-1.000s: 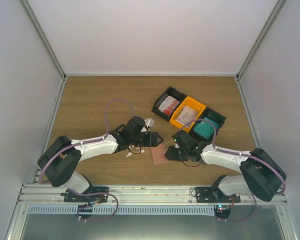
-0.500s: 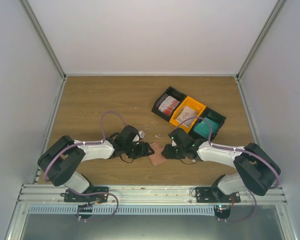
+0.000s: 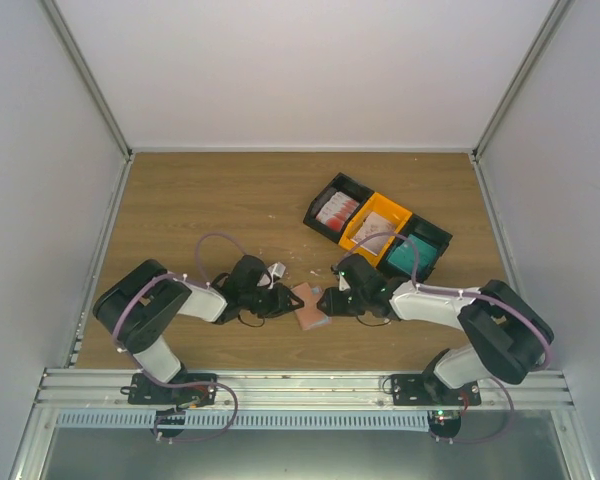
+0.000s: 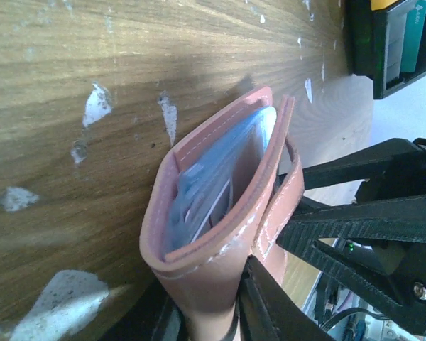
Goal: Put the credit cards into the card holder
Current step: Close the card holder at the center of the board.
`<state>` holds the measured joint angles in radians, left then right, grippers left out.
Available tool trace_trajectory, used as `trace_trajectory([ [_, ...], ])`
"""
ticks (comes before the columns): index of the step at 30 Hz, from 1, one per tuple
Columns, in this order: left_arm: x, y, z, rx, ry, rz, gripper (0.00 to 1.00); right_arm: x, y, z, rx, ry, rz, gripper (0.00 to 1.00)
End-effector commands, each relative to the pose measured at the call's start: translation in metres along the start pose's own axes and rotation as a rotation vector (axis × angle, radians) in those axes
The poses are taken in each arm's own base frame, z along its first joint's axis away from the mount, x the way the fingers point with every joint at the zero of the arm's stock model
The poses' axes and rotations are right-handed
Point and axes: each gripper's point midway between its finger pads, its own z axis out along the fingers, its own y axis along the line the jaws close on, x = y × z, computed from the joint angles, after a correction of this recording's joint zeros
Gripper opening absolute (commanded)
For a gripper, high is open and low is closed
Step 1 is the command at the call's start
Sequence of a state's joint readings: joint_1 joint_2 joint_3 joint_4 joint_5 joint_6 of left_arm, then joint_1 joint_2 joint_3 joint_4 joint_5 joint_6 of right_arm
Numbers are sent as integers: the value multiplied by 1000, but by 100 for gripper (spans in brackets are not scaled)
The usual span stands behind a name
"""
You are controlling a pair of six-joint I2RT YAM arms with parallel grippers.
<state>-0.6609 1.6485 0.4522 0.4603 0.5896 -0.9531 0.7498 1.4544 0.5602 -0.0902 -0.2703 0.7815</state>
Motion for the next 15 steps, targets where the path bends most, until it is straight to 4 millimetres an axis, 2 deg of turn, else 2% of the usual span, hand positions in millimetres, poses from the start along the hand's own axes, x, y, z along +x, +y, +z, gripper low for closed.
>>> trace_trajectory([
  [1,1,-9,4,32,0,129,14,22,-20,4,66,60,14,32],
  [4,-9,-20,0,36,-35,222,1,10,-18,-9,79,-1,26,35],
  [8,-23,-50,-11,76,-90,355,0,-11,-10,-39,93,-121,55,44],
  [10,-35,-70,-19,86,-142,430,0,-24,0,-60,73,-195,79,52],
  [12,-48,-93,-31,78,-211,513,0,-40,18,-92,14,-295,92,58],
  [15,-65,-124,-50,52,-333,631,0,-57,40,-134,-83,-423,118,62],
])
